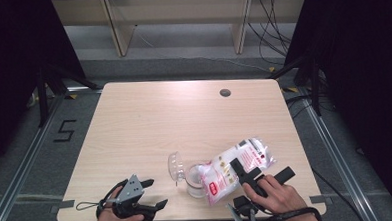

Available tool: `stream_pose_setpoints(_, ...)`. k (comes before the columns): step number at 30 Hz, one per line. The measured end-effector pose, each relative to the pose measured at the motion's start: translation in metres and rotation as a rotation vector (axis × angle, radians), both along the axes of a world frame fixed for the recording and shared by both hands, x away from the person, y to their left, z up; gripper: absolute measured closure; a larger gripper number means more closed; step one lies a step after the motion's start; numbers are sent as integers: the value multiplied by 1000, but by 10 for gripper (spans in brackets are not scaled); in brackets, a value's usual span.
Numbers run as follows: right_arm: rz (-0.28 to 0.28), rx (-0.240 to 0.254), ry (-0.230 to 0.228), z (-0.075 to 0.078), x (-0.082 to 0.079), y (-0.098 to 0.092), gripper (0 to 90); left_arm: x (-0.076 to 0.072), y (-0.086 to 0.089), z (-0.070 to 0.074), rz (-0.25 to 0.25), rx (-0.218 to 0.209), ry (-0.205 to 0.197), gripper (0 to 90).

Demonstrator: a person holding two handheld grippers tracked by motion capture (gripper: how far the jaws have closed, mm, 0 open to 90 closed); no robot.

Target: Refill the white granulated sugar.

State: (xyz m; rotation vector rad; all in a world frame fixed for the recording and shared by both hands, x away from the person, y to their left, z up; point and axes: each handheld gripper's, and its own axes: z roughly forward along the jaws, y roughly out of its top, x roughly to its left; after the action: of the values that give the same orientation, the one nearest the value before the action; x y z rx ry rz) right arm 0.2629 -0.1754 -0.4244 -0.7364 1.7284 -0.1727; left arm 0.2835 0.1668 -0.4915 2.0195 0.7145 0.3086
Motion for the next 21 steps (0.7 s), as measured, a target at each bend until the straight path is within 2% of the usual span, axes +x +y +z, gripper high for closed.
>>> stream_pose_setpoints(1, -1, -1, 2, 0, 0, 0, 675, 2, 1, 1, -17, 10, -23, 203)
stream_pose_setpoints(5, -5, -7, 1, 0, 0, -1, 675, 1, 1, 0, -17, 13, -12, 203)
stream_pose_setpoints(6, -1, -9, -1, 0, 0, -1, 676, 0, 0, 0, 4, 1, 7, 203)
stream_pose_setpoints(18, 0, -3, 3, 1, 0, -1, 676, 0, 0, 0, 1, 1, 4, 203)
stream_pose_setpoints(21, 3, -3, 3, 1, 0, -1, 677, 1, 1, 1, -3, 9, -14, 203)
